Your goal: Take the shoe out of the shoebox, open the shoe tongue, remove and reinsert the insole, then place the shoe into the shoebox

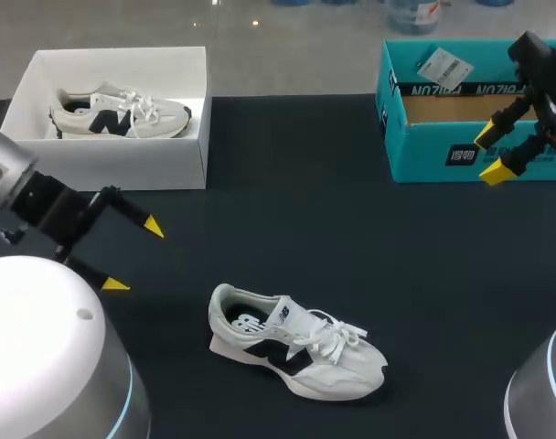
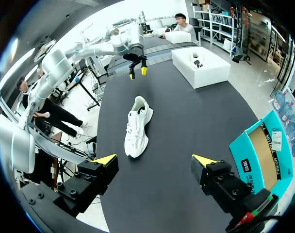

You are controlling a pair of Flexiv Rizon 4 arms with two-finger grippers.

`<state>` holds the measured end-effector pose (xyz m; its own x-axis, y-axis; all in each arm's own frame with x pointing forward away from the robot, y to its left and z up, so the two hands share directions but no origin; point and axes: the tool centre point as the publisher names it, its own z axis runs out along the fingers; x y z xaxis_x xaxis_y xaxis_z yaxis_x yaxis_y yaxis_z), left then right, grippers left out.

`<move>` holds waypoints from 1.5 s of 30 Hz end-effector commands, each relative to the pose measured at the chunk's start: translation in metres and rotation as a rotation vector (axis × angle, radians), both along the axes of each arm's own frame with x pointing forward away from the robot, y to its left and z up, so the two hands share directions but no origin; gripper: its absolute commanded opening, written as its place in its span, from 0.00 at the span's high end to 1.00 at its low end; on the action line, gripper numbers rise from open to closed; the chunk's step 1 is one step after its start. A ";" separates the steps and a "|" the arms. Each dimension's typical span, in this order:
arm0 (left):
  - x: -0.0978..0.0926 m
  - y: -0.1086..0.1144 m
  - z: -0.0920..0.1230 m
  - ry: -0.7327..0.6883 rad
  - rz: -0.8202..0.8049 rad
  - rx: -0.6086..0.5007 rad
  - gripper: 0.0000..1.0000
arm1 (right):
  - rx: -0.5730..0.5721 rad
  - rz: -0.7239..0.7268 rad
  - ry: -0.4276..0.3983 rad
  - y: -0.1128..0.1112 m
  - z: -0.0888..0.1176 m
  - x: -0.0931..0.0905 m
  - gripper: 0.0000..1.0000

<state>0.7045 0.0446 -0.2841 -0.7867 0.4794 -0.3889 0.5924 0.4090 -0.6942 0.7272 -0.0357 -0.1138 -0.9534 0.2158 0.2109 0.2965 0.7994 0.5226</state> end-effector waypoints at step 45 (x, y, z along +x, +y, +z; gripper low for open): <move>-0.023 0.048 -0.068 0.379 0.460 0.064 0.00 | -0.003 0.001 0.002 0.001 -0.001 0.002 0.00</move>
<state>0.6874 0.0932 -0.3551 -0.9967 0.0796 -0.0143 0.0598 0.6056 -0.7935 0.7272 -0.0357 -0.1137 -0.9534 0.2157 0.2109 0.2964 0.7994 0.5226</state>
